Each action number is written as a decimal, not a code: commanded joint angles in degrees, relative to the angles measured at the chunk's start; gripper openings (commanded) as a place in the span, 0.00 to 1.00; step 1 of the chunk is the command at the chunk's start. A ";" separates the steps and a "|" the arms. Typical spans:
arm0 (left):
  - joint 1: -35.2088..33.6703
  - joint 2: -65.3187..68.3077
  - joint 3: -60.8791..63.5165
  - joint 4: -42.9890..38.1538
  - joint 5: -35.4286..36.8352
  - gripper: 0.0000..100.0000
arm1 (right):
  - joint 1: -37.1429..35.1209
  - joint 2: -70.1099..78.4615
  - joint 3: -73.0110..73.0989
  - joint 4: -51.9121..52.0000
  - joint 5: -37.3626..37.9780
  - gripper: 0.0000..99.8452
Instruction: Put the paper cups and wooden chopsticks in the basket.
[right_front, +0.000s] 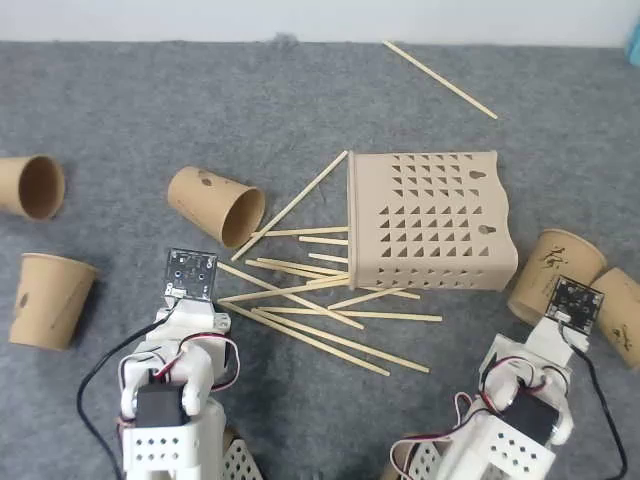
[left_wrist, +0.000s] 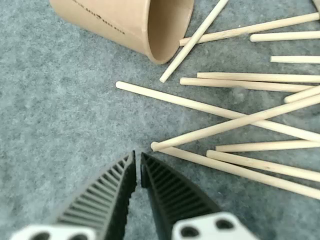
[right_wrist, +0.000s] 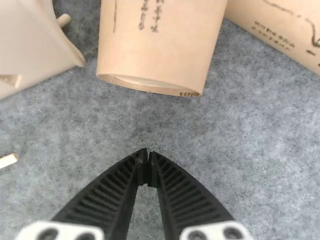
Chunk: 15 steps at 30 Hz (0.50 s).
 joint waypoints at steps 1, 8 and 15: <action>0.00 -1.41 -0.40 0.09 -0.62 0.01 | 0.84 0.40 0.70 -0.04 0.70 0.01; 0.09 -1.41 -0.40 0.09 -0.70 0.01 | 0.84 0.40 0.70 -0.04 0.70 0.01; 0.00 -1.41 -0.40 0.09 -0.70 0.01 | 0.92 0.40 0.70 -0.04 0.70 0.01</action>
